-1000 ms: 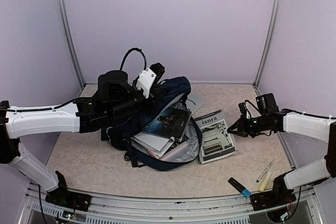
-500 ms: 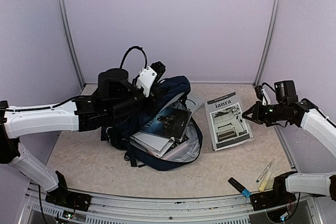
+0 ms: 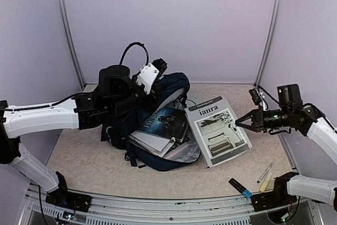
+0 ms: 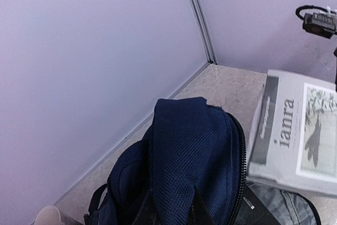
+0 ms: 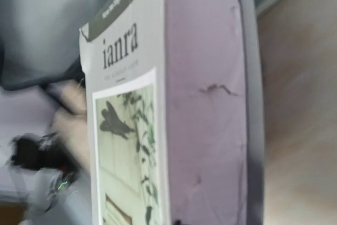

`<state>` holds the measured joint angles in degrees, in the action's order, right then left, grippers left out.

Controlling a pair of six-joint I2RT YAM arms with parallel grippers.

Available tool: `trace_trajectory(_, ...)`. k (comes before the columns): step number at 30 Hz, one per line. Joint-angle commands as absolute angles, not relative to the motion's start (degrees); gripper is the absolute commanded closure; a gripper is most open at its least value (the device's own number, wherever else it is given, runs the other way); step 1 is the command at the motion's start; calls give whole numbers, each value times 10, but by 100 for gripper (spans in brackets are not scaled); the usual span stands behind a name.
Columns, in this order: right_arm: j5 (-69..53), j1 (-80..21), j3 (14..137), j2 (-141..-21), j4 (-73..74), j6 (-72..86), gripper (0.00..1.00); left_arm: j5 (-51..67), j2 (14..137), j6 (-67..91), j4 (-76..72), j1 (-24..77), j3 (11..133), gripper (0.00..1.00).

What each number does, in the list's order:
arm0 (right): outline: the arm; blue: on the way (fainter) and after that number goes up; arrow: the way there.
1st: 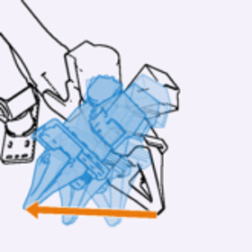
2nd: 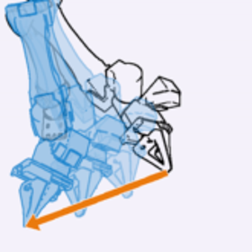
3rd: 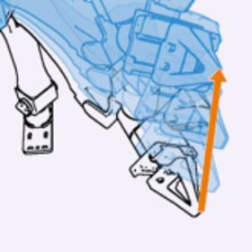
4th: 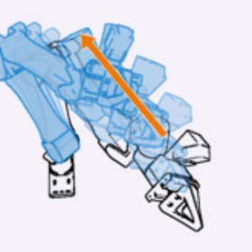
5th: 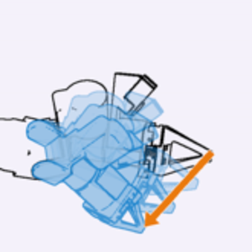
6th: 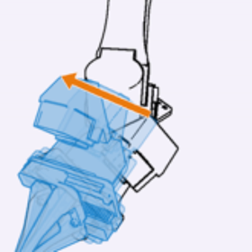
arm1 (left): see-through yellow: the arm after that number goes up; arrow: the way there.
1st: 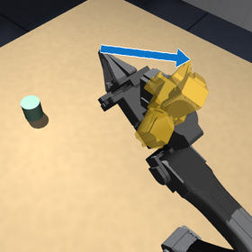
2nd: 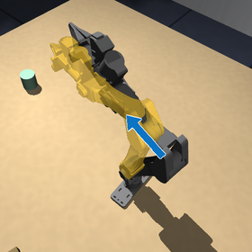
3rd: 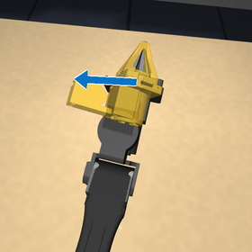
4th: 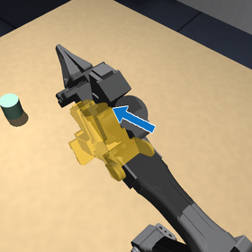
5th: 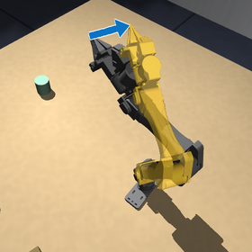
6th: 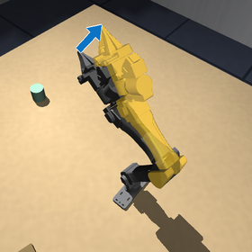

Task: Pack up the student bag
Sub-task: Place the book in the largest pocket of the bag.

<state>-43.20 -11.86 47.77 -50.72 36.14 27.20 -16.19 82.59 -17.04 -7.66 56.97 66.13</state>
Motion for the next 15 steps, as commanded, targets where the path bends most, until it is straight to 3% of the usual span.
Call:
trace_trajectory(1,-515,-191,400,-526,178,395,100,-175,824,-188,-116,586,684,100)
trace_trajectory(5,-510,-256,435,-643,84,401,100,-136,808,-188,-143,600,668,100)
trace_trajectory(10,-506,-275,582,-824,216,288,100,-141,771,-191,-177,612,655,100)
trace_trajectory(15,-459,-276,702,-921,310,234,100,-127,751,-231,-182,634,656,100)
